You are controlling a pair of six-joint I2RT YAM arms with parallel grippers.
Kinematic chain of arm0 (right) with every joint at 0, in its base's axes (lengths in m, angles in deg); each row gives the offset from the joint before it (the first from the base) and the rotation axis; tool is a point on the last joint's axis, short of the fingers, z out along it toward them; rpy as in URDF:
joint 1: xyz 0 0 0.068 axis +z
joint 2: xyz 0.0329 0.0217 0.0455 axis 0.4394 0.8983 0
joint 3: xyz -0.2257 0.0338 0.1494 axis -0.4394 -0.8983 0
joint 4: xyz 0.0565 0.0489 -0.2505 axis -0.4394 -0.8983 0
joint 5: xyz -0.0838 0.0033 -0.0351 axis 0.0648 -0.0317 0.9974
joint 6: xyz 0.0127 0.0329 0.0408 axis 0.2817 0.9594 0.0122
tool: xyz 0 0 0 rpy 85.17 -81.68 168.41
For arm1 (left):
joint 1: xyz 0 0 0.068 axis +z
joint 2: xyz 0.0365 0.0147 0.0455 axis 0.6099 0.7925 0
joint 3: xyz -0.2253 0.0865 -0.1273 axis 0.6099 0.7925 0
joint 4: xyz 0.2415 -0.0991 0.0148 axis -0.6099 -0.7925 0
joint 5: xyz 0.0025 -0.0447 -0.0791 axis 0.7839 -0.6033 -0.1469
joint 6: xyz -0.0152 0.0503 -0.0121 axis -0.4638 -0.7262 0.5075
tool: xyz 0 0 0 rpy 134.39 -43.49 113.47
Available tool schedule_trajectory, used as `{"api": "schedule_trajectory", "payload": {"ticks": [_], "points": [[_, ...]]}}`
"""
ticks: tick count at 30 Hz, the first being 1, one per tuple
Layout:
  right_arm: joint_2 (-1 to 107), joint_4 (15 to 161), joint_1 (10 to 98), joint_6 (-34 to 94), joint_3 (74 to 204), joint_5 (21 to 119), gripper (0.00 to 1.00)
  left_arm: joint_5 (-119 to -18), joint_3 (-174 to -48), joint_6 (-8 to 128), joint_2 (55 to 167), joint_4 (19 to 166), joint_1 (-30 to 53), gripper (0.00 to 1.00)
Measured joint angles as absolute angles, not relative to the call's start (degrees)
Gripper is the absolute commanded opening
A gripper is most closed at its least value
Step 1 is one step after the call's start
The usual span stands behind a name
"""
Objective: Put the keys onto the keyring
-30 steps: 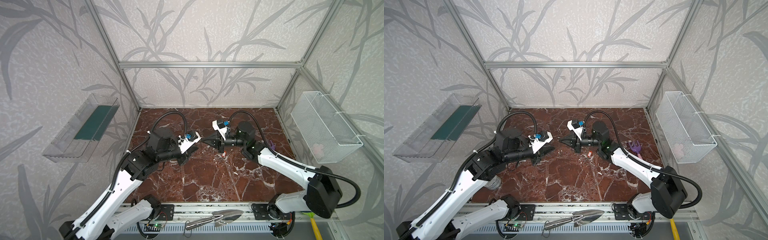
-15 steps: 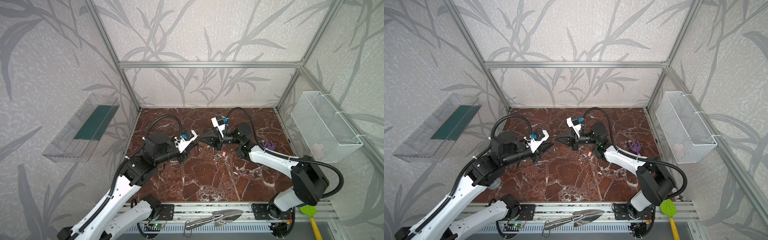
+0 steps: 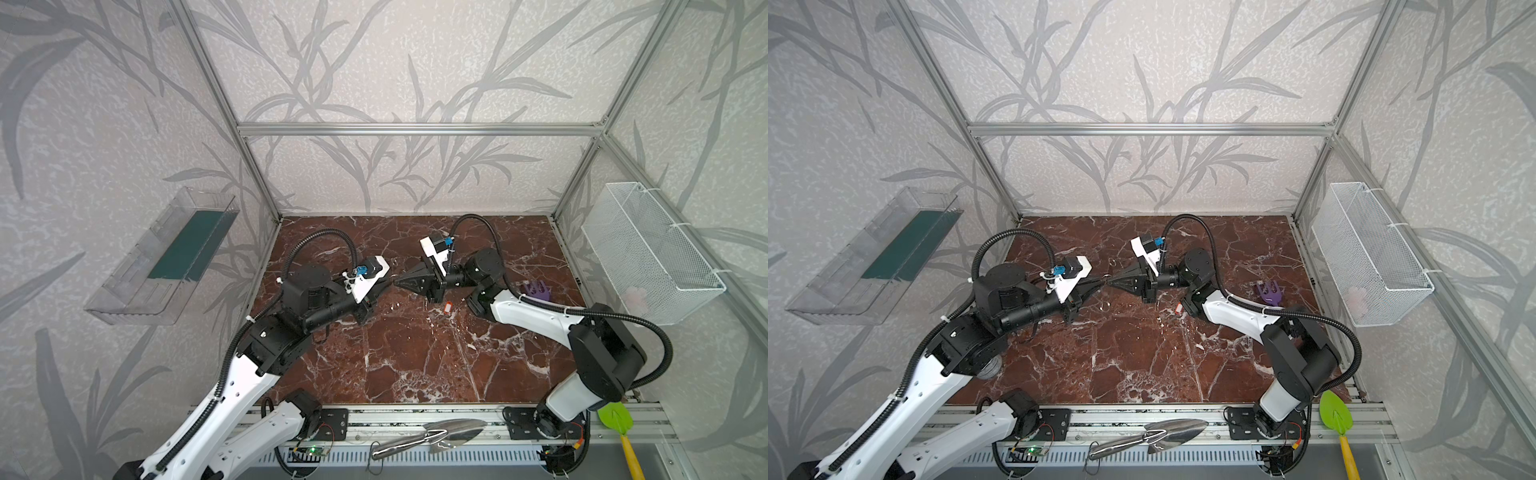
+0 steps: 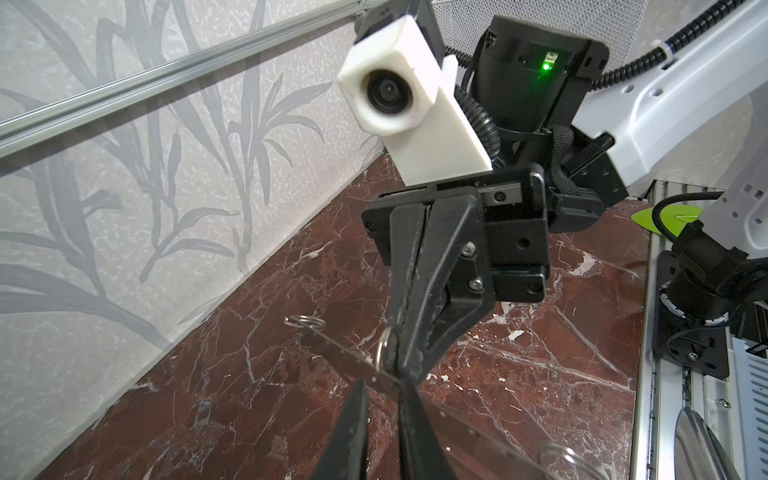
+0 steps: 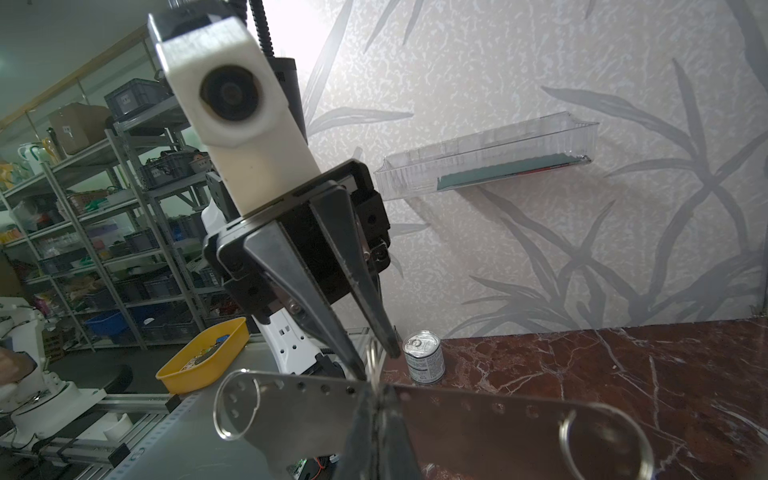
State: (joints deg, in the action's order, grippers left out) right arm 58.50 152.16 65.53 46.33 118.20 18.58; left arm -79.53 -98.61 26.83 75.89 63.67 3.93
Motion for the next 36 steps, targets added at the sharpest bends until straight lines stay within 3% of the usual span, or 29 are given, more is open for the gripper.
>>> {"api": "schedule_trajectory", "payload": {"ticks": [10, 21, 27, 36], "points": [[59.9, 155.2, 65.7, 49.6, 119.2, 17.2, 0.00, -80.6, -98.6, 27.4, 76.0, 64.1, 4.6, 0.18], [61.1, 157.0, 65.7, 51.6, 120.1, 17.1, 0.00, -82.8, -98.6, 28.6, 76.2, 64.5, 5.1, 0.00], [61.5, 157.3, 65.6, 51.7, 120.3, 17.1, 0.00, -83.2, -98.7, 28.9, 76.8, 64.5, 5.4, 0.00], [60.4, 145.1, 65.4, 42.6, 120.4, 21.4, 0.04, -79.5, -99.9, 29.3, 80.1, 62.5, 5.9, 0.00]]}}
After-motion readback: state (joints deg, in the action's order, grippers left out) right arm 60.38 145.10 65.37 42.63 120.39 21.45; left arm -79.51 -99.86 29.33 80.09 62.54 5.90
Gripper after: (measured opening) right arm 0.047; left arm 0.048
